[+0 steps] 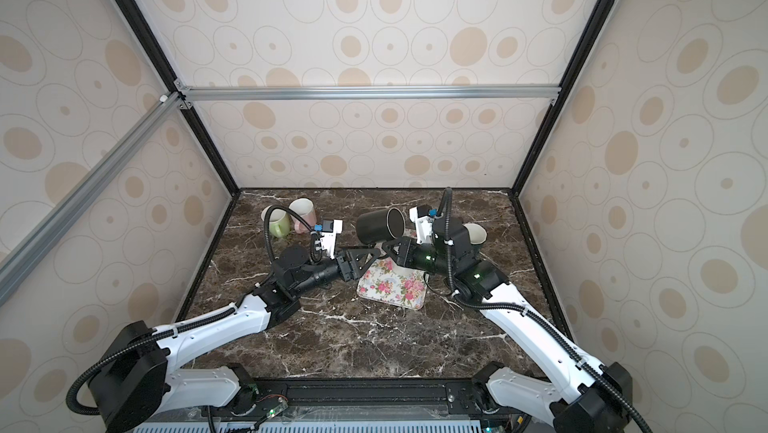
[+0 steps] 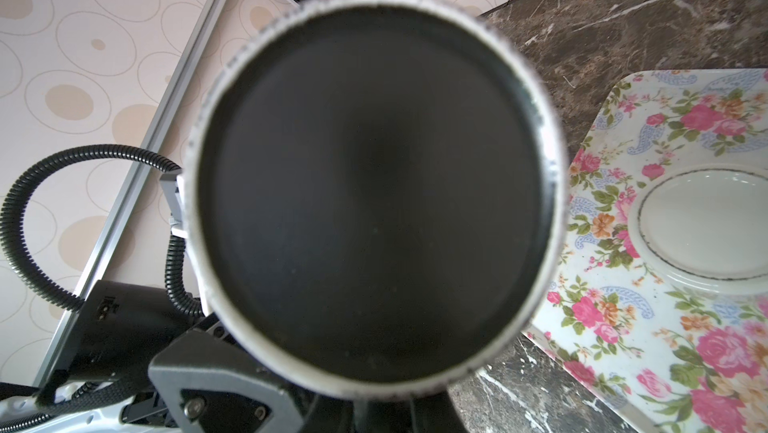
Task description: Turn the mug right side up
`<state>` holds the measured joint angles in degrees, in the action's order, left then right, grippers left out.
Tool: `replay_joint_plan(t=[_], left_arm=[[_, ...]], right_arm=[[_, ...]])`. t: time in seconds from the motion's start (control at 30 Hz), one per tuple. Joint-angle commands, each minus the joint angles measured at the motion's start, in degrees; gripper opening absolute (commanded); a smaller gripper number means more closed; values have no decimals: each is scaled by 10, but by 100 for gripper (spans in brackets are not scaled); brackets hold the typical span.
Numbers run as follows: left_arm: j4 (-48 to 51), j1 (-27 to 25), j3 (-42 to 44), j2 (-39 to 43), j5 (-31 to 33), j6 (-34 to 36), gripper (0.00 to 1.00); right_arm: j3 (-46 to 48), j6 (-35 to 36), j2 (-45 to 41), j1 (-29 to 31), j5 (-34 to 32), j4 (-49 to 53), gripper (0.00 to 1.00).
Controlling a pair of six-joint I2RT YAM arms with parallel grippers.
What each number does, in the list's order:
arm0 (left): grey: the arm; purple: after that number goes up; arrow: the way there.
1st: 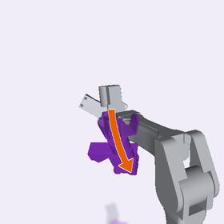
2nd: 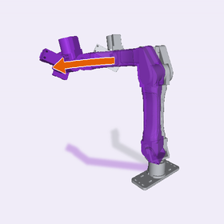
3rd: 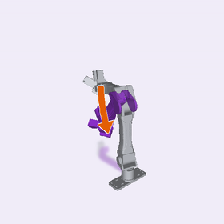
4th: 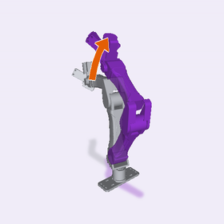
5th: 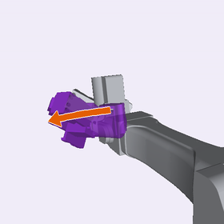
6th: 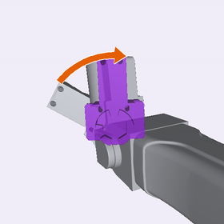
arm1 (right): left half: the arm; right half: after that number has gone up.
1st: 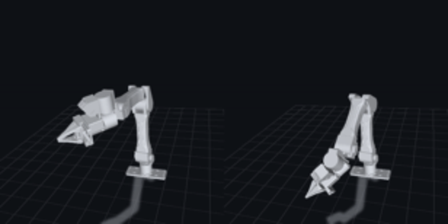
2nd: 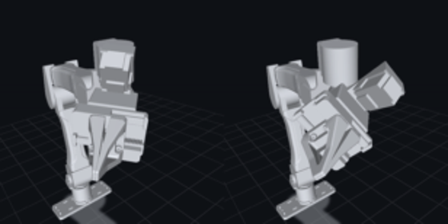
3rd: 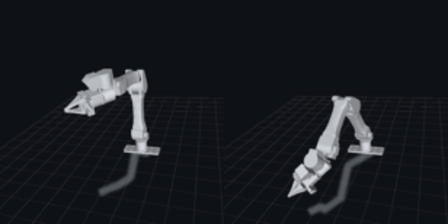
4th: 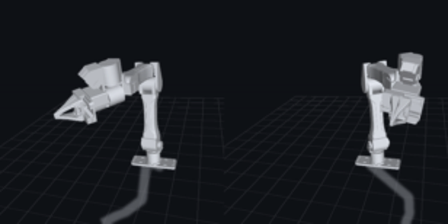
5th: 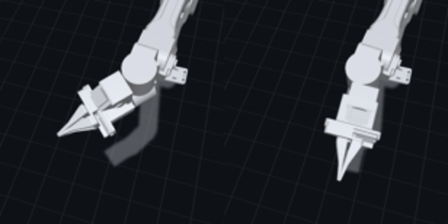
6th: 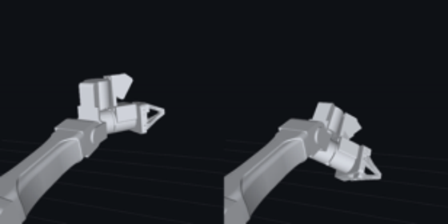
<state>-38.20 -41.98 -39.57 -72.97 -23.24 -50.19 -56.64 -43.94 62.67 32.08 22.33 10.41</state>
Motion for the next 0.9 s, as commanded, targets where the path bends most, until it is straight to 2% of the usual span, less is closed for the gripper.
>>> replay_joint_plan(t=[0.0, 0.07, 0.17, 0.57, 0.87], left_arm=[[-44, -3, -24, -1, -6, -7, 78], [-55, -4, -24, -2, -10, -7, 73], [-69, -3, -25, -5, -16, -11, 69], [-89, -4, -27, -15, -31, -34, 69], [-84, -4, -27, -19, -33, -43, 72]], right_arm=[[0, -6, -13, -2, 9, -71, 0], [5, -11, -15, -2, 13, -77, 0], [11, -17, -17, -1, 14, -85, 0], [11, -9, -26, -1, 1, -90, 0], [11, -14, -30, -1, 1, -105, 0]])
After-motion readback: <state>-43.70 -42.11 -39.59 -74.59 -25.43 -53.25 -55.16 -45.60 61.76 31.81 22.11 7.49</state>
